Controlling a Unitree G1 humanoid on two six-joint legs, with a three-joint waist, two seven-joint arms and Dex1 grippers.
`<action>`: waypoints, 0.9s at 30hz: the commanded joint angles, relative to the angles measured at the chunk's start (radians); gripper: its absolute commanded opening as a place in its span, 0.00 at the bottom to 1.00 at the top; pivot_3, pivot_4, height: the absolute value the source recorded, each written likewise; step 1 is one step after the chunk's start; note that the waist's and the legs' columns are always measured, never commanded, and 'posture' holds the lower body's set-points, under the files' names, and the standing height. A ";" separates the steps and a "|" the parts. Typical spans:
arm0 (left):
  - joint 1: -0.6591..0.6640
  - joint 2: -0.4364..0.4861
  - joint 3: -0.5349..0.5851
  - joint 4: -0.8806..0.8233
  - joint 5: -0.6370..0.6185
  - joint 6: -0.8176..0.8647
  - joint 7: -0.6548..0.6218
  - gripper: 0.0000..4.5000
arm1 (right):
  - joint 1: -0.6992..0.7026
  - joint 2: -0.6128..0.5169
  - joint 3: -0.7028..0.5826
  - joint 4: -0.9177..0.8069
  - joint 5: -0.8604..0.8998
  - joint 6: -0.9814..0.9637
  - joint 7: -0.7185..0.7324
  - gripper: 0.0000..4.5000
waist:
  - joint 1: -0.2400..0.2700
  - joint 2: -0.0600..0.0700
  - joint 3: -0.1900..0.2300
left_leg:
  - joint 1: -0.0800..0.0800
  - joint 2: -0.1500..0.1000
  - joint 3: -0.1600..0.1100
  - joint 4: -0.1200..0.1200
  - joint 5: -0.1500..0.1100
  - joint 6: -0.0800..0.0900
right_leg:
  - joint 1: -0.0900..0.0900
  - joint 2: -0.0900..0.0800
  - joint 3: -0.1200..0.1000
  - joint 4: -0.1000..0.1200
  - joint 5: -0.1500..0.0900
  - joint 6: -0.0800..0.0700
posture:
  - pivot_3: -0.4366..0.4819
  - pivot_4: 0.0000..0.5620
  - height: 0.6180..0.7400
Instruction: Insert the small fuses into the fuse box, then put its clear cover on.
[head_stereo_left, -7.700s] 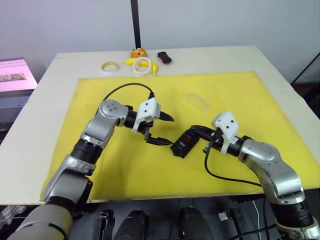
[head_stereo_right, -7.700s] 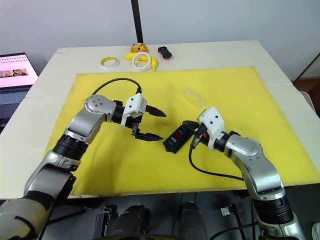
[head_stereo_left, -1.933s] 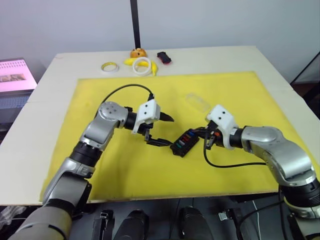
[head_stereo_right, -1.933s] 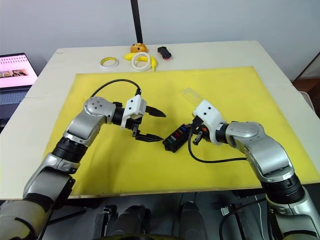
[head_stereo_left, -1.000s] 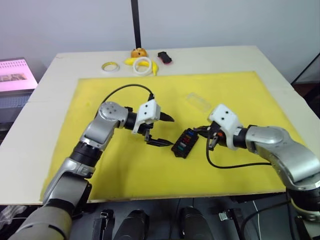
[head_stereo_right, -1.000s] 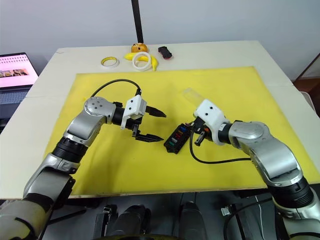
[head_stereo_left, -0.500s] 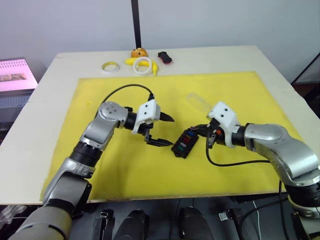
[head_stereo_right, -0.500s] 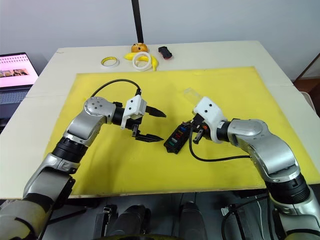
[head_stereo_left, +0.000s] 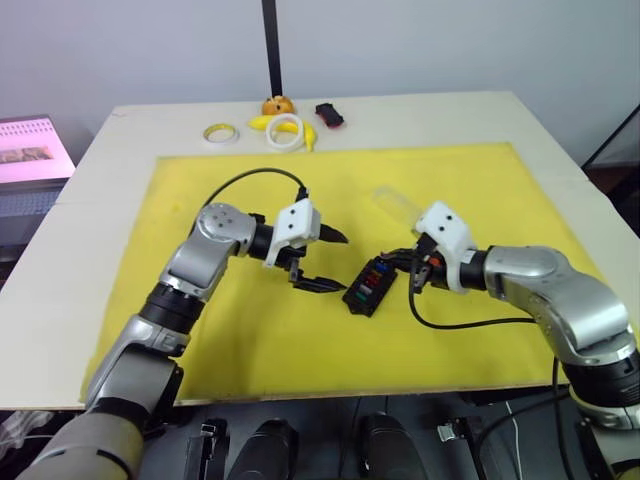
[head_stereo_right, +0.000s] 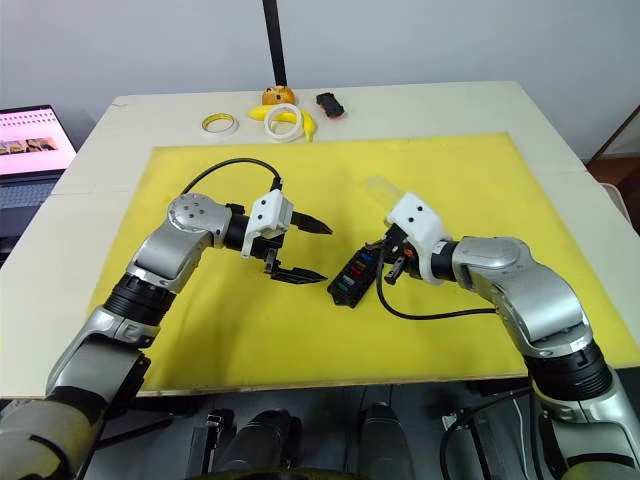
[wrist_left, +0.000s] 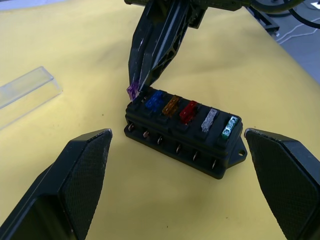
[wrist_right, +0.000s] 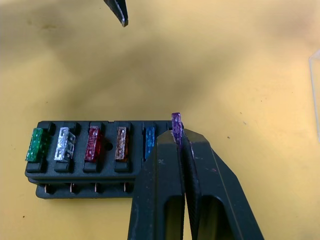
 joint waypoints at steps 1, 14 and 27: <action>0.003 0.008 0.021 -0.030 -0.010 -0.006 0.004 1.00 | -0.020 0.003 -0.025 -0.042 0.019 0.010 -0.004 0.01 | 0.000 0.000 0.000 | 0.000 0.000 0.000 0.000 0.000 0.000 | 0.000 0.000 0.000 0.000 0.000 0.000 | 0.48 0.27 1.00; 0.005 0.008 0.021 -0.035 -0.009 -0.003 0.004 1.00 | 0.000 -0.006 -0.005 -0.035 -0.005 0.001 -0.011 0.01 | 0.000 0.000 0.000 | 0.000 0.000 0.000 0.000 0.000 0.000 | 0.000 0.000 0.000 0.000 0.000 0.000 | 0.48 0.27 1.00; 0.004 0.008 0.021 -0.034 -0.010 0.000 0.004 1.00 | 0.000 -0.012 0.007 -0.021 -0.030 -0.015 -0.009 0.01 | 0.000 0.000 0.000 | 0.000 0.000 0.000 0.000 0.000 0.000 | 0.000 0.000 0.000 0.000 0.000 0.000 | 0.48 0.27 1.00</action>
